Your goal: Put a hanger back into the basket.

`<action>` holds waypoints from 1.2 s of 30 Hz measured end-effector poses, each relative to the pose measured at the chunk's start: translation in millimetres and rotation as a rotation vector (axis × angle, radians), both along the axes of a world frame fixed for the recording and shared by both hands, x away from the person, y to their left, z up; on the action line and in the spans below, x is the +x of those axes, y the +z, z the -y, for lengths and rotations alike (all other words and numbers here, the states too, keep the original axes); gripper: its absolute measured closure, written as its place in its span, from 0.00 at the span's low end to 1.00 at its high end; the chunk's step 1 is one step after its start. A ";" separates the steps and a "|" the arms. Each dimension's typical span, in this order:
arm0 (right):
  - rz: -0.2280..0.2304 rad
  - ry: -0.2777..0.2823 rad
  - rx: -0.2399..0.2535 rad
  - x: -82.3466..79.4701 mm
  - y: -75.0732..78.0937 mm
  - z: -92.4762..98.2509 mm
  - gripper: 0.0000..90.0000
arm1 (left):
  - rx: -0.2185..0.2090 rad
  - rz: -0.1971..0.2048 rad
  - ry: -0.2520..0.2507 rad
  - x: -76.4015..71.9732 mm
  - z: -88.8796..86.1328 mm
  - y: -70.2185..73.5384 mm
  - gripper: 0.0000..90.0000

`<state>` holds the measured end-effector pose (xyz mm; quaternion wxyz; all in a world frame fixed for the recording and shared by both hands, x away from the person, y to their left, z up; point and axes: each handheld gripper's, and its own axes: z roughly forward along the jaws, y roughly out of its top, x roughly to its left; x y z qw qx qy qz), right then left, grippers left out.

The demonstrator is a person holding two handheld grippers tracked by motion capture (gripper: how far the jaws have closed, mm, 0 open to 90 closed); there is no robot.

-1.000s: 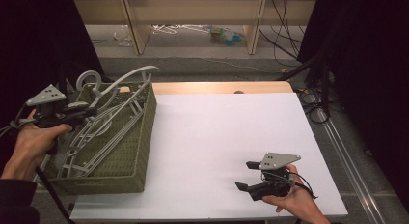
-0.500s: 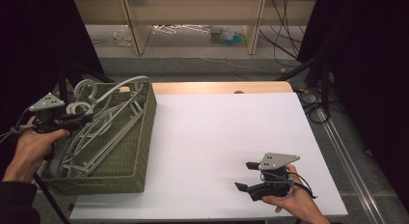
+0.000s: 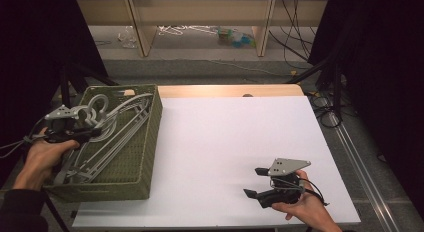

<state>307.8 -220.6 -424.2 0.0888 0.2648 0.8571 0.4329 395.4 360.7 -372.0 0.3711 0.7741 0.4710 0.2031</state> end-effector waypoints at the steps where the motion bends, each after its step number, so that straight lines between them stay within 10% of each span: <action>1: -0.001 0.002 -0.001 0.1 0.2 0.2 0.27 | -0.005 -0.007 0.000 0.3 0.4 -2.5 0.87; 17: 0.002 0.003 -0.001 0.5 0.3 0.2 0.27 | 0.024 -0.066 0.173 4.3 -10.9 -30.0 0.83; 25: -0.002 0.004 -0.002 0.1 -0.1 -0.3 0.27 | 0.106 -0.084 0.174 5.0 -13.5 -31.5 0.78; 36: -0.002 0.004 -0.002 1.0 -0.4 -0.3 0.27 | 0.047 -0.042 0.274 -2.6 -18.4 -25.0 0.46</action>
